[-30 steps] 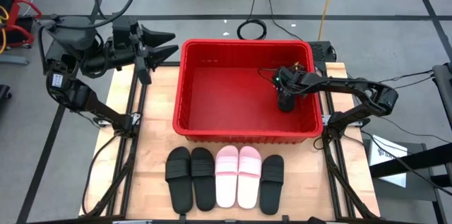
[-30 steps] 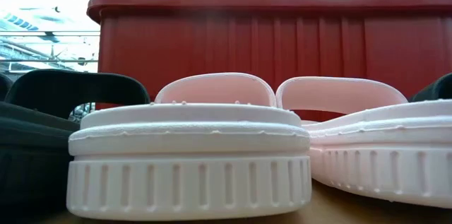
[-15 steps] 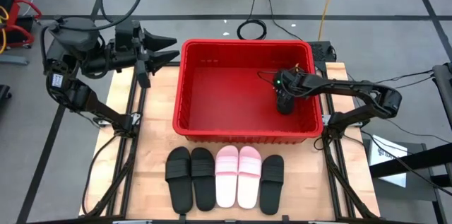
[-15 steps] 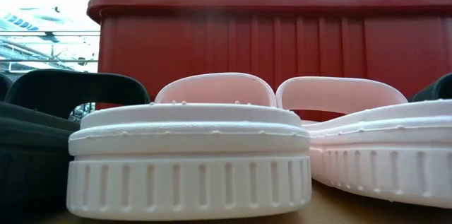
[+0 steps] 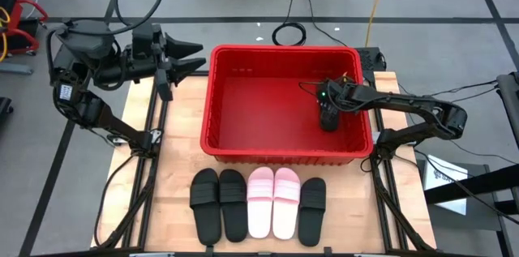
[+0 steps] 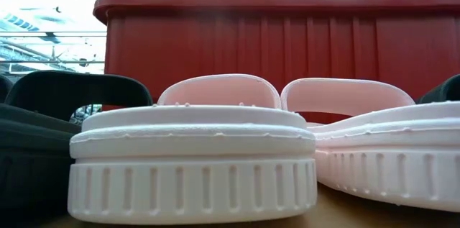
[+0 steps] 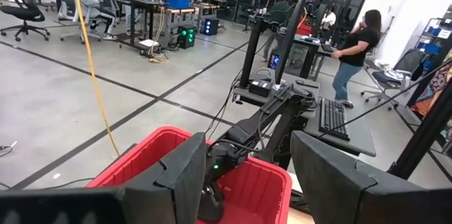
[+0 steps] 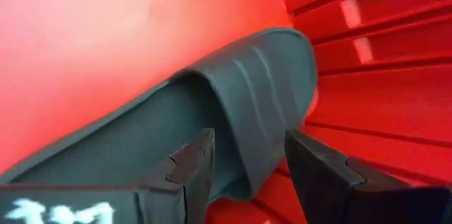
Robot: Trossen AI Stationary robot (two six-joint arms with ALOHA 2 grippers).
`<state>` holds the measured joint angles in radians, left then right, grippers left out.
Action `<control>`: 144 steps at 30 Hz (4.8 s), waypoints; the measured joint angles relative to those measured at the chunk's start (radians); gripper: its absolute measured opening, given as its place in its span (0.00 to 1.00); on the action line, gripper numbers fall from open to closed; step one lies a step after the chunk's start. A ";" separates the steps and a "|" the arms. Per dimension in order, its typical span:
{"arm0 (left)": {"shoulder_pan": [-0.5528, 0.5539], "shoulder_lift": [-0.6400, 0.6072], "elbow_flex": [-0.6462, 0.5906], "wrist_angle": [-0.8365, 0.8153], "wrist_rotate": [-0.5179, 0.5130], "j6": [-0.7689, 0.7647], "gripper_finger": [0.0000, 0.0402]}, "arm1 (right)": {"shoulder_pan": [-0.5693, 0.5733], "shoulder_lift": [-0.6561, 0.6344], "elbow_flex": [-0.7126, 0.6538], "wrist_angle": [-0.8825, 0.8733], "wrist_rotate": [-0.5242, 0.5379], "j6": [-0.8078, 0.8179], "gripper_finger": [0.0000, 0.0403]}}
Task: Pick and place slides into bin
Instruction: Put the black slipper into the red bin
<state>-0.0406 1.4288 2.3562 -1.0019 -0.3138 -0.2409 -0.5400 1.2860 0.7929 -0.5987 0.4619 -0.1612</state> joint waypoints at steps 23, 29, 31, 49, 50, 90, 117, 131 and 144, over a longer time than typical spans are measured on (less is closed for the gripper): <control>0.000 0.000 0.000 0.000 0.001 -0.008 0.51 | -0.039 0.003 0.000 0.061 0.090 0.018 0.40; 0.000 0.000 0.000 0.000 0.001 -0.007 0.51 | -0.040 -0.047 0.000 0.130 -0.091 0.112 0.41; 0.000 0.000 0.000 0.000 0.001 -0.003 0.51 | -0.040 -0.073 0.000 0.183 -0.180 0.125 0.40; 0.000 0.000 0.000 -0.014 0.000 0.019 0.51 | -0.025 -0.296 0.000 1.041 -0.570 0.779 0.39; 0.000 0.000 0.000 -0.020 0.000 0.019 0.51 | -0.022 -0.296 0.000 1.115 -0.570 0.808 0.39; 0.000 -0.023 0.000 -0.011 0.157 -0.041 0.51 | 0.876 -0.128 0.649 1.309 -0.518 0.173 0.39; -0.193 -0.030 0.000 0.128 0.182 0.011 0.51 | 1.361 0.070 0.917 0.712 0.042 0.046 0.39; -0.242 -0.031 0.000 0.117 0.126 0.011 0.51 | 1.575 0.173 0.917 0.466 0.618 0.159 0.38; -0.242 -0.027 0.000 0.113 0.119 0.039 0.51 | 1.559 0.284 0.917 -0.139 0.452 0.849 0.38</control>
<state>-0.2825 1.4014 2.3562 -0.8890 -0.1944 -0.2021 1.0194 1.5700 1.7100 -0.7378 0.9140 0.6875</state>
